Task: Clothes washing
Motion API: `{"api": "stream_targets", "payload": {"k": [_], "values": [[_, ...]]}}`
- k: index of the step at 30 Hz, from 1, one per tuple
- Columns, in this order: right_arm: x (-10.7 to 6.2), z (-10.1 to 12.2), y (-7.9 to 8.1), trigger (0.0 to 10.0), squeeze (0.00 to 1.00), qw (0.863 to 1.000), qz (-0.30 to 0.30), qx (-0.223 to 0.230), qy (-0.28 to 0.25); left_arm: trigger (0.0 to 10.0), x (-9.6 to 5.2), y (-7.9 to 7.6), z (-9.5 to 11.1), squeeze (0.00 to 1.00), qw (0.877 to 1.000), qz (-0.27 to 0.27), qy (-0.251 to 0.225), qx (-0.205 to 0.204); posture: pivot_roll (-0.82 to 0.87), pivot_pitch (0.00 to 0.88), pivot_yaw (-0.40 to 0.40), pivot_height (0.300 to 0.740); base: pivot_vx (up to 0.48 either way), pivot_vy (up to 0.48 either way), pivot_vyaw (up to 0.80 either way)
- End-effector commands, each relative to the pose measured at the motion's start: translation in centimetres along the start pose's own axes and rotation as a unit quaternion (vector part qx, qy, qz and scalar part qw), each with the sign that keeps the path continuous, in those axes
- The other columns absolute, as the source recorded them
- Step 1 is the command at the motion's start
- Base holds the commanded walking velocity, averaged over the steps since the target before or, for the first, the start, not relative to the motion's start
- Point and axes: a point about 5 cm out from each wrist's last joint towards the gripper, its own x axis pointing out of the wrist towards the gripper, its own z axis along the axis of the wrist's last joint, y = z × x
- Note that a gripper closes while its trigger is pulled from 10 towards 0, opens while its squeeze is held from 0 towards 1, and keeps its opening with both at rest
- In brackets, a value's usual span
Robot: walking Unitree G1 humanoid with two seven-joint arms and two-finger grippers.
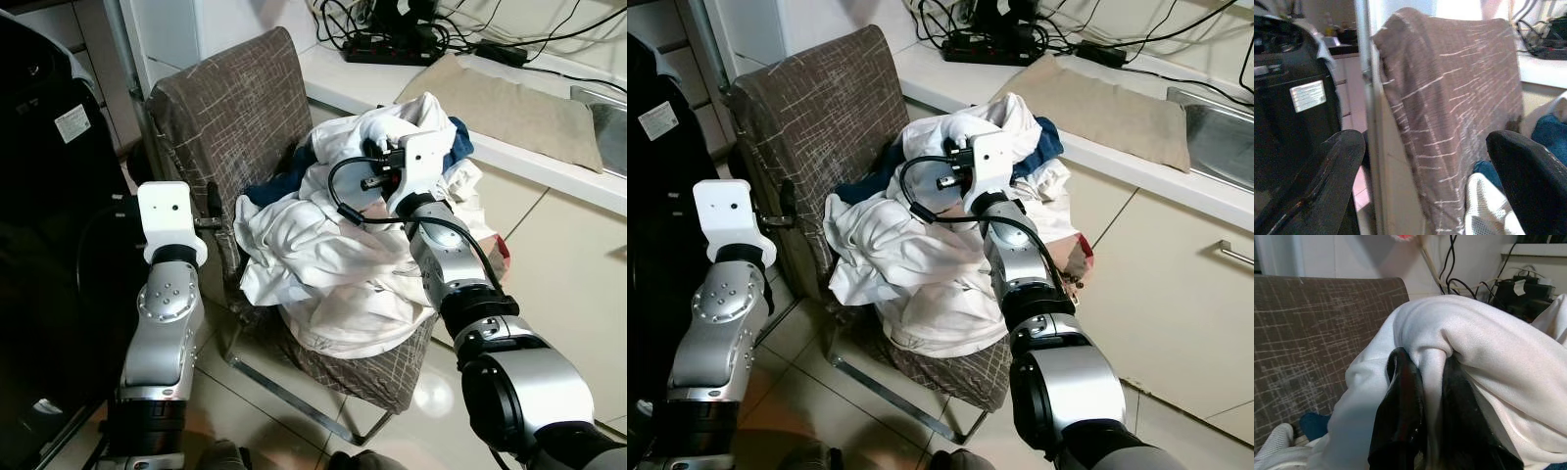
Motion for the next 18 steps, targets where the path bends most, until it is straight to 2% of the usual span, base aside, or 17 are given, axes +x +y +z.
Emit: {"api": "stream_targets", "payload": {"k": [1, 3, 5, 13, 14, 16, 18], "values": [[-0.3, 0.0, -0.3, 0.0, 0.00, 1.000, 0.000, -0.004, -0.008, 10.0, -0.2, 0.1, 0.0, 0.00, 1.000, 0.016, -0.002, 0.001, 0.03, 0.000, -0.086, 0.740, 0.000, 0.000, 0.00], [-0.5, -0.2, -0.3, 0.0, 0.00, 1.000, 0.000, -0.001, -0.006, 10.0, -0.4, 0.2, -0.1, 0.00, 1.000, 0.020, -0.004, 0.010, 0.04, 0.000, -0.090, 0.740, 0.000, 0.000, 0.00], [-0.5, -0.2, -0.4, 0.0, 0.00, 1.000, -0.003, -0.003, -0.005, 10.0, -0.5, 0.7, -0.4, 0.00, 0.999, 0.046, 0.009, 0.009, 0.04, 0.000, -0.089, 0.740, 0.000, -0.480, 0.00], [-0.3, -0.1, -0.3, 0.0, 0.00, 1.000, -0.002, -0.015, -0.006, 10.0, -0.4, 0.8, -0.5, 0.00, 0.998, 0.057, 0.012, 0.008, 0.04, 0.000, -0.086, 0.740, 0.000, -0.480, 0.00], [-0.5, -0.3, -0.4, 0.0, 0.00, 1.000, -0.007, -0.018, -0.005, 10.0, -0.3, 1.4, -0.8, 0.00, 0.997, 0.069, 0.020, 0.010, 0.05, 0.000, -0.084, 0.740, 0.000, -0.480, 0.00], [-0.6, -0.4, -0.5, 0.0, 0.00, 1.000, -0.009, -0.017, -0.004, 10.0, -0.3, 1.5, -0.9, 0.00, 0.997, 0.072, 0.021, 0.010, 0.04, 0.000, -0.082, 0.740, 0.000, -0.480, 0.00], [-1.5, -1.4, -0.9, 0.0, 0.00, 1.000, -0.020, -0.010, 0.012, 10.0, -0.3, 1.8, -1.4, 0.00, 0.997, 0.063, 0.026, 0.021, 0.04, 0.000, -0.084, 0.740, 0.000, 0.000, 0.00]]}}
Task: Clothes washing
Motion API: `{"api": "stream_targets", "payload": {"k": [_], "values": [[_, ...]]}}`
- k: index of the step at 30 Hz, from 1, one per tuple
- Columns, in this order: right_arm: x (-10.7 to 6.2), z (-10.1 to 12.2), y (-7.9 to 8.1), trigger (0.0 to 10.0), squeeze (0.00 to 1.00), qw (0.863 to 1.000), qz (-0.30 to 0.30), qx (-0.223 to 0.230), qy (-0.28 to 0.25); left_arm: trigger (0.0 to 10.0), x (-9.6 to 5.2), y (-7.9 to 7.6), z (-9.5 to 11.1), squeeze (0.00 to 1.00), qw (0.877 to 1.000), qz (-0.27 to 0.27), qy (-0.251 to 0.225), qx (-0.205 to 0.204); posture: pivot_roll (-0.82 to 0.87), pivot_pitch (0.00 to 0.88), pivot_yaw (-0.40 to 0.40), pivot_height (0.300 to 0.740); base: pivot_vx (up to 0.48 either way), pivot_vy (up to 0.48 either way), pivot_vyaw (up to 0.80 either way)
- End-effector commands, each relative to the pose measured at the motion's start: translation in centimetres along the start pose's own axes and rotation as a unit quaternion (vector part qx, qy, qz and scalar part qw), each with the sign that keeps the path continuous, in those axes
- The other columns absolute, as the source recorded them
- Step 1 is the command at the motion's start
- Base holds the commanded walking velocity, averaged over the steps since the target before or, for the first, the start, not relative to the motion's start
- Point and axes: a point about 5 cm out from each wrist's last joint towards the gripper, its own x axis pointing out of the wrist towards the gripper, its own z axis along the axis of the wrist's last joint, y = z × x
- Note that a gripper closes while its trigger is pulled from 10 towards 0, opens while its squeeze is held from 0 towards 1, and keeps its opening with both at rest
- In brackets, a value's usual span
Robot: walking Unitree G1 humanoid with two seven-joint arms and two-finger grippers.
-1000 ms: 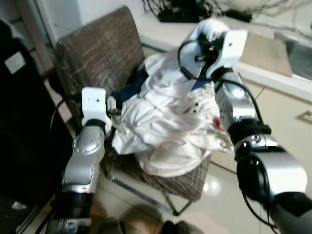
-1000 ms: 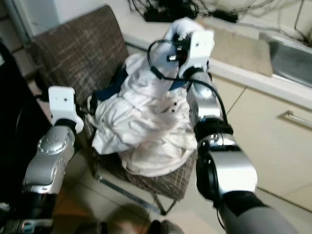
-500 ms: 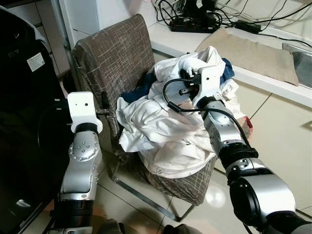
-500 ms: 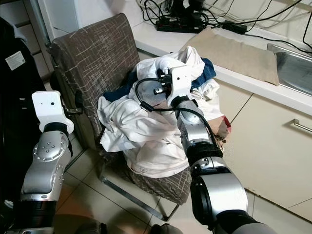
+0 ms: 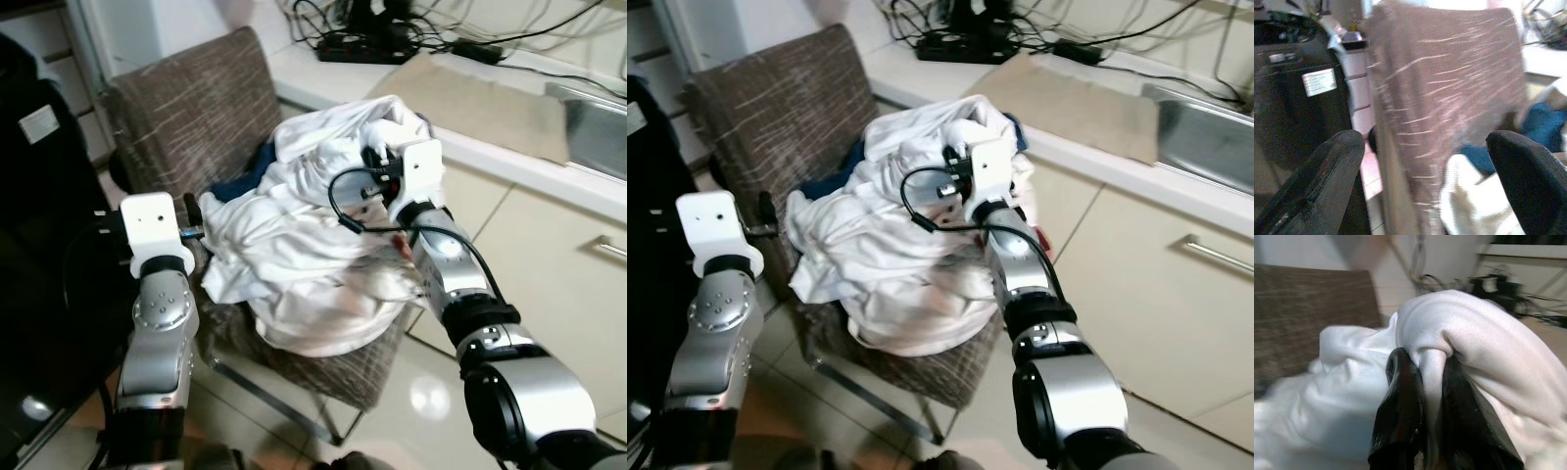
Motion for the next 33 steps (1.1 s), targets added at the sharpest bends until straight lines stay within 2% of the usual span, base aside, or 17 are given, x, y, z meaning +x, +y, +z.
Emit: {"api": "stream_targets", "payload": {"k": [1, 3, 8, 12, 13, 14, 15, 20, 22, 26, 30, 33], "values": [[-0.4, -0.4, -0.3, 0.0, 0.00, 1.000, -0.011, 0.005, 0.002, 10.0, 0.1, 0.4, -0.6, 0.00, 1.000, 0.002, 0.009, 0.011, 0.04, 0.000, -0.084, 0.740, 0.000, 0.000, 0.00], [-1.0, -1.1, -0.5, 0.0, 0.00, 1.000, -0.012, 0.005, 0.011, 10.0, 0.1, 0.8, -1.4, 0.00, 0.999, 0.011, 0.034, -0.015, 0.03, 0.000, -0.079, 0.740, 0.000, 0.000, 0.00], [-1.2, -1.3, -0.6, 0.0, 0.00, 1.000, -0.016, 0.004, 0.014, 10.0, 0.2, 1.3, -2.3, 0.00, 0.998, 0.025, 0.052, -0.026, 0.01, 0.000, -0.075, 0.740, 0.000, 0.000, 0.00], [-1.0, -1.0, -0.5, 0.0, 0.00, 1.000, -0.012, -0.013, 0.012, 10.0, 0.2, 1.1, -2.5, 0.00, 0.998, 0.022, 0.053, -0.007, 0.00, 0.000, -0.074, 0.740, 0.000, 0.000, 0.00], [-1.0, -1.2, -0.6, 1.1, 0.00, 0.999, -0.021, -0.012, 0.022, 10.0, 0.2, 0.9, -2.5, 0.00, 0.998, 0.019, 0.053, -0.007, 0.00, 0.000, -0.076, 0.740, 0.000, 0.000, 0.00], [-1.0, -1.2, -0.6, 1.1, 0.00, 0.999, -0.021, -0.012, 0.022, 10.0, 0.2, 0.9, -2.5, 0.00, 0.998, 0.019, 0.053, -0.007, 0.00, 0.000, -0.076, 0.740, 0.000, 0.000, 0.00], [-1.0, -1.1, -0.7, 10.0, 0.00, 1.000, -0.024, -0.006, 0.019, 10.0, 0.3, 0.7, -2.4, 0.00, 0.999, 0.016, 0.050, -0.007, 0.00, 0.000, -0.076, 0.740, 0.000, 0.000, 0.00], [-1.2, -1.5, -0.9, 10.0, 0.00, 0.999, -0.023, 0.005, 0.028, 10.0, 0.3, 0.3, -2.0, 0.00, 0.999, -0.004, 0.034, -0.016, 0.00, 0.000, -0.079, 0.740, 0.000, 0.000, 0.25], [-1.4, -1.7, -0.8, 10.0, 0.00, 0.999, -0.018, 0.012, 0.030, 10.0, 0.3, -0.2, -1.5, 0.00, 1.000, -0.028, 0.010, -0.002, 0.00, 0.000, -0.079, 0.740, 0.000, 0.000, 0.58], [-1.4, -1.7, -0.7, 10.0, 0.00, 0.999, -0.017, 0.015, 0.027, 10.0, -0.2, -1.0, -1.4, 0.00, 0.998, -0.063, 0.004, -0.005, 0.01, 0.000, -0.072, 0.740, 0.000, 0.000, 0.53], [-1.1, -1.0, -0.2, 10.0, 0.00, 1.000, -0.003, 0.015, 0.005, 10.0, -0.8, -0.8, -1.6, 0.00, 0.998, -0.056, 0.012, -0.018, 0.02, 0.000, -0.065, 0.740, 0.000, 0.000, 0.46], [-1.0, -0.9, -0.4, 10.0, 0.00, 1.000, -0.005, 0.014, 0.007, 10.0, -0.8, -0.5, -1.7, 0.00, 0.999, -0.041, 0.010, -0.016, 0.03, 0.000, -0.066, 0.740, 0.000, 0.000, 0.44]]}}
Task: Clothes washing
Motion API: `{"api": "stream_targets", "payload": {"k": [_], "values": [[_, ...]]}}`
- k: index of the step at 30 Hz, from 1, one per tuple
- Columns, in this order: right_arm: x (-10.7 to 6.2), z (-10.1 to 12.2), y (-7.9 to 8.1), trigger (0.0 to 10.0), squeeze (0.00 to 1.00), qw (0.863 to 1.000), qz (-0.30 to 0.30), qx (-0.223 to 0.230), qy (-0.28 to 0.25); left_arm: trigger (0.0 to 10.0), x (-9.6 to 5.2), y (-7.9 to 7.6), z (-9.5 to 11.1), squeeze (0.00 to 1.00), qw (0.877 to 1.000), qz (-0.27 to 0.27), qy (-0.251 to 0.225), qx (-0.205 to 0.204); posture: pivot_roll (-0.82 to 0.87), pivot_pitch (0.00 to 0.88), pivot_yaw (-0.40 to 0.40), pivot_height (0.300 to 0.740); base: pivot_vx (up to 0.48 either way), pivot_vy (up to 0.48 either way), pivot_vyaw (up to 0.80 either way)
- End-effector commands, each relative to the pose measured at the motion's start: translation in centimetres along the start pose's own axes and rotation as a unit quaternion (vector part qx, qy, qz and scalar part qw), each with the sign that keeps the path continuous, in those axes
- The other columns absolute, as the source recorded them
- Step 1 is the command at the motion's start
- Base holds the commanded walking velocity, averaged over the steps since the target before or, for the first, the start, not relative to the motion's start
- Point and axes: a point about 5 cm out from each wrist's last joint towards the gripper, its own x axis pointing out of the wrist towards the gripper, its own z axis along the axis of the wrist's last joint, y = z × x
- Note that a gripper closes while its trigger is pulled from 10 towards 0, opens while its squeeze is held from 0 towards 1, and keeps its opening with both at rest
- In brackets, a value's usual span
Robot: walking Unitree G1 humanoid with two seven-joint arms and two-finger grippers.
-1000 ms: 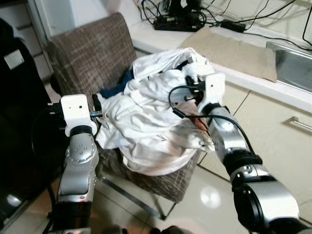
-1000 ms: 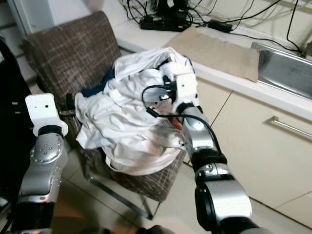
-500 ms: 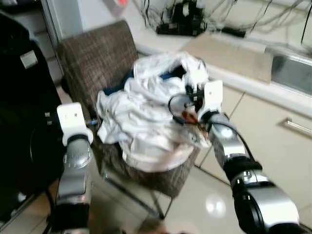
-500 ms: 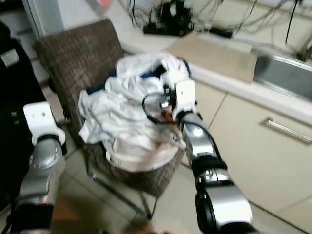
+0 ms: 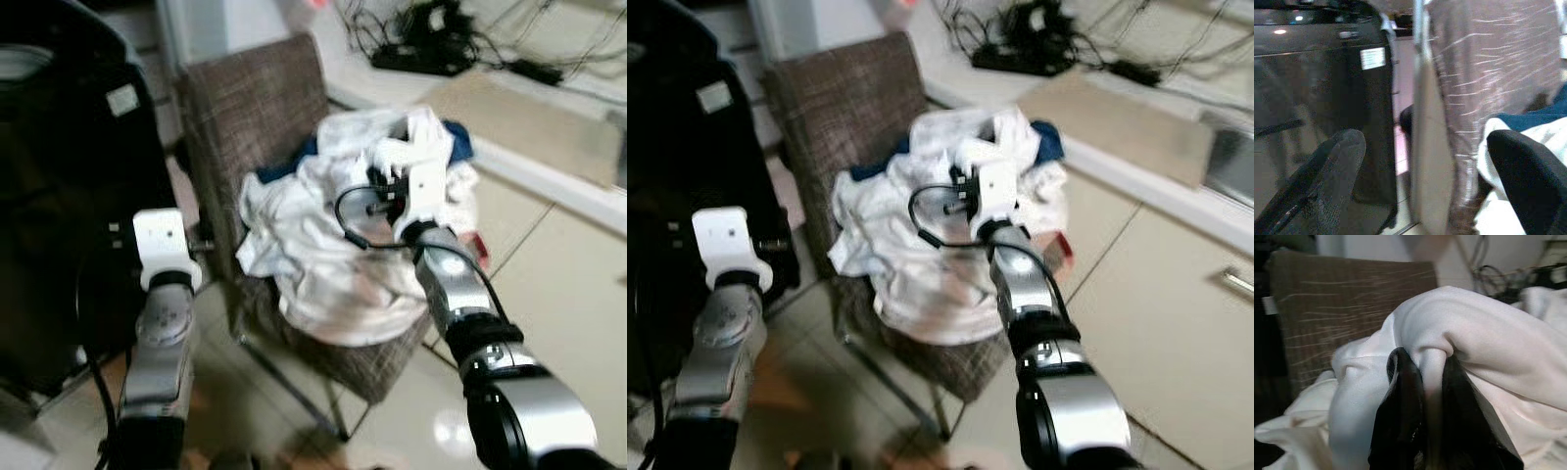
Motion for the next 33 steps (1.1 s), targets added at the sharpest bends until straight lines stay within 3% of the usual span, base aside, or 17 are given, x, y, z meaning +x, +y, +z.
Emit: {"api": "stream_targets", "payload": {"k": [1, 3, 7, 20, 24, 25, 31, 33], "values": [[0.2, 0.8, -0.8, 10.0, 0.00, 1.000, -0.008, -0.001, -0.013, 10.0, -0.1, 0.0, 0.5, 0.00, 1.000, 0.009, -0.010, 0.002, 0.03, 0.000, -0.066, 0.740, 0.000, 0.000, 0.44], [0.1, 0.7, -1.0, 10.0, 0.00, 1.000, -0.013, 0.006, -0.012, 10.0, -0.2, 0.1, 0.4, 0.00, 1.000, 0.010, -0.008, -0.023, 0.03, 0.000, -0.066, 0.740, 0.000, 0.000, 0.43], [0.1, 0.5, -1.0, 10.0, 0.00, 1.000, -0.017, 0.015, -0.008, 10.0, -0.3, 0.3, 0.4, 0.00, 0.999, 0.023, -0.003, -0.033, 0.03, 0.000, -0.067, 0.740, 0.000, 0.354, 0.41], [0.6, 1.3, -1.2, 10.0, 0.00, 1.000, -0.016, 0.018, -0.015, 10.0, 0.6, 0.0, 0.3, 0.00, 0.999, 0.034, 0.008, -0.015, 0.02, 0.000, -0.075, 0.740, -0.172, 0.419, 0.25], [0.5, 1.2, -1.4, 10.0, 0.00, 1.000, -0.017, 0.018, -0.013, 10.0, 0.7, -0.9, 0.7, 0.00, 1.000, 0.015, -0.001, -0.006, 0.02, 0.000, -0.075, 0.740, 0.000, 0.000, 0.00], [0.5, 1.1, -1.4, 10.0, 0.00, 1.000, -0.018, 0.017, -0.012, 10.0, 0.7, -1.1, 0.6, 0.00, 1.000, 0.009, 0.002, 0.012, 0.01, 0.000, -0.074, 0.740, 0.000, 0.000, 0.00], [0.8, 1.7, -1.4, 10.0, 0.00, 1.000, -0.015, 0.007, -0.020, 10.0, 0.9, -1.3, 0.8, 0.00, 1.000, 0.007, -0.001, 0.001, 0.01, 0.000, -0.072, 0.740, 0.000, -0.459, 0.00], [0.9, 1.9, -1.3, 10.0, 0.00, 1.000, -0.011, 0.003, -0.022, 10.0, 0.8, -1.7, 0.9, 0.00, 1.000, -0.001, -0.009, 0.026, 0.01, 0.000, -0.073, 0.740, 0.000, -0.456, 0.00]]}}
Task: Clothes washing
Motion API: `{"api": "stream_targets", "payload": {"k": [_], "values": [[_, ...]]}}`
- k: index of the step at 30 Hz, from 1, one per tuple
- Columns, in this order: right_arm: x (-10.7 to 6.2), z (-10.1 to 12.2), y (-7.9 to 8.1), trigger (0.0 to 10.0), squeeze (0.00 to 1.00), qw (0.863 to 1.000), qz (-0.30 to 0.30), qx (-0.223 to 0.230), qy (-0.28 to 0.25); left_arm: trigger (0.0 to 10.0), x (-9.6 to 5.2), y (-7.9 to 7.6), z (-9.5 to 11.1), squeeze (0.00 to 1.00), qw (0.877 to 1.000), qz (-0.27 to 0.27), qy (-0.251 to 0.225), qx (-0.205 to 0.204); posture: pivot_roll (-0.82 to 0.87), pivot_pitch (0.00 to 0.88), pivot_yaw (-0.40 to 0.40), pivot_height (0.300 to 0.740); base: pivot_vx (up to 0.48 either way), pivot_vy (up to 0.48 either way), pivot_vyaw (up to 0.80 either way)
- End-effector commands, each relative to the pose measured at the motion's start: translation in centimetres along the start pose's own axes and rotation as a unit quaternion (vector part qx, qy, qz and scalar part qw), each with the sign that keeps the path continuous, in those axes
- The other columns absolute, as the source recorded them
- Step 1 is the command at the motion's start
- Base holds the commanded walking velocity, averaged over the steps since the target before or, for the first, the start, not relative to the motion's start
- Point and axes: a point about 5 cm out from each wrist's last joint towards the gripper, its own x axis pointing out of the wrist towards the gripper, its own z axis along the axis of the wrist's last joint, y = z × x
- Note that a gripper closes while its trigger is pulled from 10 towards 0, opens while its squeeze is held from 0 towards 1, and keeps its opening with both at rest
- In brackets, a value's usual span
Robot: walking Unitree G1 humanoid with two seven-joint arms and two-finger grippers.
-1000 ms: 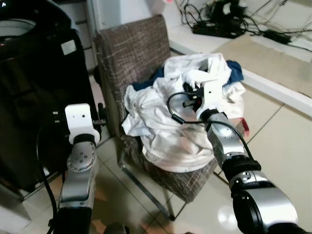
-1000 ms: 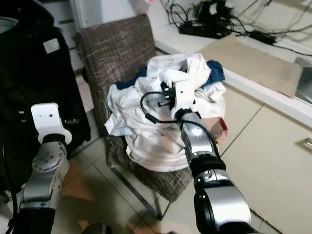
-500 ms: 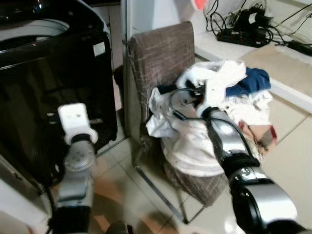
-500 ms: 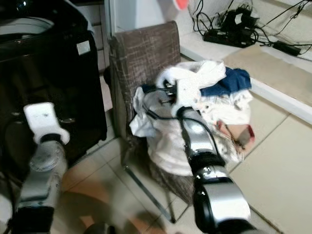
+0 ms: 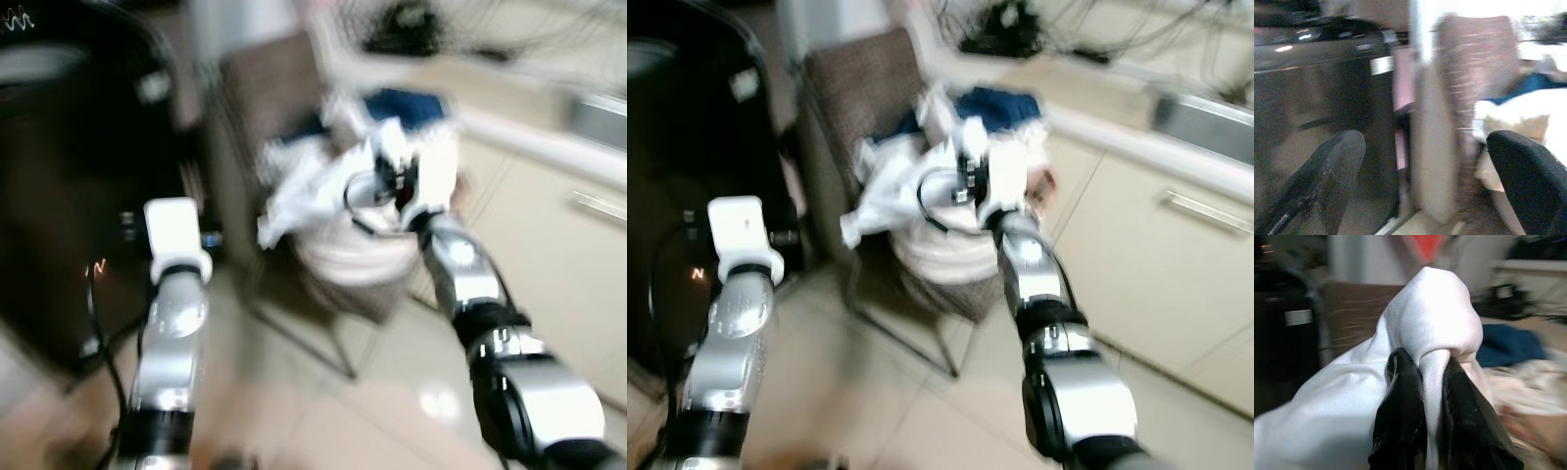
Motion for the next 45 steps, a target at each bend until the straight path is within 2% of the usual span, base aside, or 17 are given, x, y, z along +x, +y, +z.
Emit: {"api": "stream_targets", "payload": {"k": [1, 6, 7, 9, 10, 25, 30, 31, 32, 33, 34, 36, 42, 45], "values": [[0.0, 0.1, -0.1, 10.0, 0.00, 1.000, -0.002, 0.001, -0.003, 10.0, -0.1, -0.4, 0.1, 0.00, 1.000, -0.003, -0.002, 0.003, 0.01, 0.000, -0.073, 0.740, 0.000, -0.454, 0.00], [0.0, -0.5, -0.3, 10.0, 0.00, 0.999, -0.027, -0.007, 0.021, 10.0, -0.1, -0.7, 1.0, 0.00, 1.000, -0.009, -0.029, -0.002, 0.01, 0.000, -0.074, 0.740, 0.053, -0.263, 0.00], [-0.1, -0.6, -0.3, 10.0, 0.00, 0.999, -0.029, -0.003, 0.019, 10.0, -0.1, -0.7, 1.3, 0.00, 0.999, -0.014, -0.042, 0.022, 0.01, 0.000, -0.074, 0.740, 0.000, 0.000, 0.00], [-0.2, -0.7, -0.4, 10.0, 0.00, 0.999, -0.033, -0.002, 0.021, 10.0, -0.2, -0.6, 1.5, 0.00, 0.998, -0.018, -0.048, 0.025, 0.01, 0.000, -0.074, 0.740, 0.000, 0.000, 0.00], [-0.2, -0.8, -0.4, 10.0, 0.00, 0.999, -0.033, -0.001, 0.023, 10.0, -0.3, -0.7, 1.6, 0.00, 0.998, -0.029, -0.054, 0.011, 0.01, 0.000, -0.074, 0.740, 0.000, 0.000, 0.00], [-0.2, -0.7, 0.3, 10.0, 0.00, 1.000, -0.014, 0.006, 0.011, 10.0, -0.3, -1.4, 2.2, 0.00, 0.997, -0.053, -0.062, -0.005, 0.01, 0.000, -0.063, 0.740, 0.442, 0.000, 0.10], [0.6, 1.0, 0.3, 10.0, 0.00, 1.000, -0.005, 0.000, -0.015, 10.0, -0.2, -1.6, 2.3, 0.00, 0.997, -0.050, -0.060, -0.008, 0.01, 0.000, -0.062, 0.740, 0.000, 0.000, 0.41], [1.6, 3.8, -0.4, 10.0, 0.00, 0.998, -0.006, -0.010, -0.059, 10.0, -0.1, -1.8, 2.3, 0.00, 0.997, -0.055, -0.060, -0.004, 0.01, 0.000, -0.059, 0.740, 0.000, 0.000, 0.00], [2.0, 5.2, -0.7, 10.0, 0.00, 0.997, -0.006, -0.014, -0.079, 10.0, -0.1, -1.9, 2.4, 0.00, 0.996, -0.057, -0.062, -0.002, 0.01, 0.000, -0.059, 0.740, 0.000, 0.000, 0.00], [2.0, 5.2, -0.7, 10.0, 0.00, 0.997, -0.006, -0.014, -0.079, 10.0, -0.1, -1.9, 2.4, 0.00, 0.996, -0.057, -0.062, -0.002, 0.01, 0.000, -0.059, 0.740, 0.000, 0.000, 0.00], [2.5, 7.0, -1.2, 10.0, 0.00, 0.994, -0.005, -0.023, -0.103, 10.0, 0.0, -2.0, 2.4, 0.00, 0.996, -0.055, -0.064, 0.003, 0.01, 0.000, -0.060, 0.740, 0.000, 0.000, 0.00], [2.7, 7.4, -1.3, 10.0, 0.00, 0.994, -0.001, -0.026, -0.107, 10.0, 0.1, -2.0, 2.5, 0.00, 0.997, -0.052, -0.064, 0.004, 0.01, 0.000, -0.062, 0.740, 0.000, 0.000, 0.00], [2.6, 6.2, -0.2, 10.0, 0.00, 0.996, 0.022, -0.018, -0.086, 10.0, 0.2, -1.9, 2.3, 0.00, 0.997, -0.041, -0.060, 0.007, 0.01, 0.000, -0.069, 0.740, 0.000, 0.000, 0.00], [2.2, 4.5, 0.9, 10.0, 0.00, 0.997, 0.036, 0.002, -0.064, 10.0, 0.2, -1.6, 2.0, 0.00, 0.998, -0.035, -0.053, 0.018, 0.01, 0.000, -0.069, 0.740, 0.000, 0.000, 0.00]]}}
